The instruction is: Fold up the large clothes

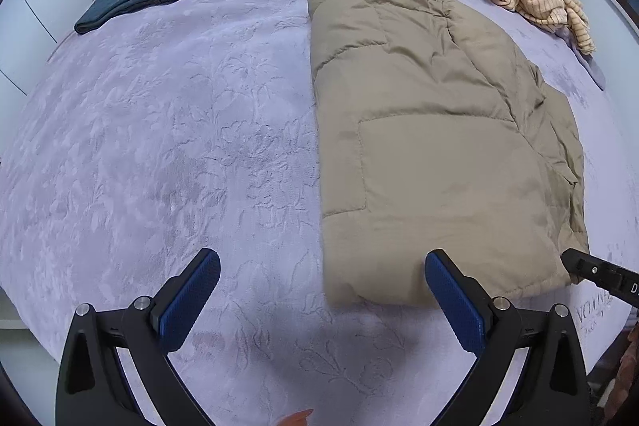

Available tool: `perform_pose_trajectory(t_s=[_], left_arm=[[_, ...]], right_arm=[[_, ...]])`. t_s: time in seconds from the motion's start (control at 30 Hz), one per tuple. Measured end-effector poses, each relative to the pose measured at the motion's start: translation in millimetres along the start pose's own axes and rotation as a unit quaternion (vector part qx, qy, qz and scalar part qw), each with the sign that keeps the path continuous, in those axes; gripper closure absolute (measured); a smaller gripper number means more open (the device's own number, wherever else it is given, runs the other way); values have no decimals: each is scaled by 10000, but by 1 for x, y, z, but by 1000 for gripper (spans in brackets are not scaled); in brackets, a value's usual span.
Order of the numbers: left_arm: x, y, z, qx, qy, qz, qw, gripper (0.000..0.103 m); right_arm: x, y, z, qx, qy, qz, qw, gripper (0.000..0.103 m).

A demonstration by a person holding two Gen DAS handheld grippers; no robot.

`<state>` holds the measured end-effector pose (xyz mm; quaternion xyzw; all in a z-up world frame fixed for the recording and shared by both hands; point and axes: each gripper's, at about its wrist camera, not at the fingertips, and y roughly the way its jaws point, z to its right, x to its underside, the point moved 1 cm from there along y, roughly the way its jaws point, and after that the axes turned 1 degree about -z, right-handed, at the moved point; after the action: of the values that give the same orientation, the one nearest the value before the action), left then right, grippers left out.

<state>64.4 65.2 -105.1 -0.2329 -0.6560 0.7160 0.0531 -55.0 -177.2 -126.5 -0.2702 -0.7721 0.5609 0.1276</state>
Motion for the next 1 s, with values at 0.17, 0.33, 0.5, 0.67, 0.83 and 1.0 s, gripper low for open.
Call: perform_pose_trajectory(t_s=[0.17,0.33,0.5,0.67,0.83,1.0], left_arm=[[8,-7,0,-134,173,6,9998,0],[13,-17,-3,-128,259,86,9995,0],[16,-26,-6,-103,145,81,9998,0],[19,-40,-5,-140,3,241,9996,0],[27,-54,2,-228,-61,288,9993,0],[39,-77,13,-239,-53,424,9988,0]], right_arm=[[15,-8,-2,45,131,74,9999,99],[31,-12,-6,76,238,69,9997,99],[40,-18,-7,174,232,61,9996,99],[37,-29,-12,380,-40,107,9992,93],[36,-45,-13,530,-311,298,9977,50],[41,-62,-12,476,-469,407,9969,48]])
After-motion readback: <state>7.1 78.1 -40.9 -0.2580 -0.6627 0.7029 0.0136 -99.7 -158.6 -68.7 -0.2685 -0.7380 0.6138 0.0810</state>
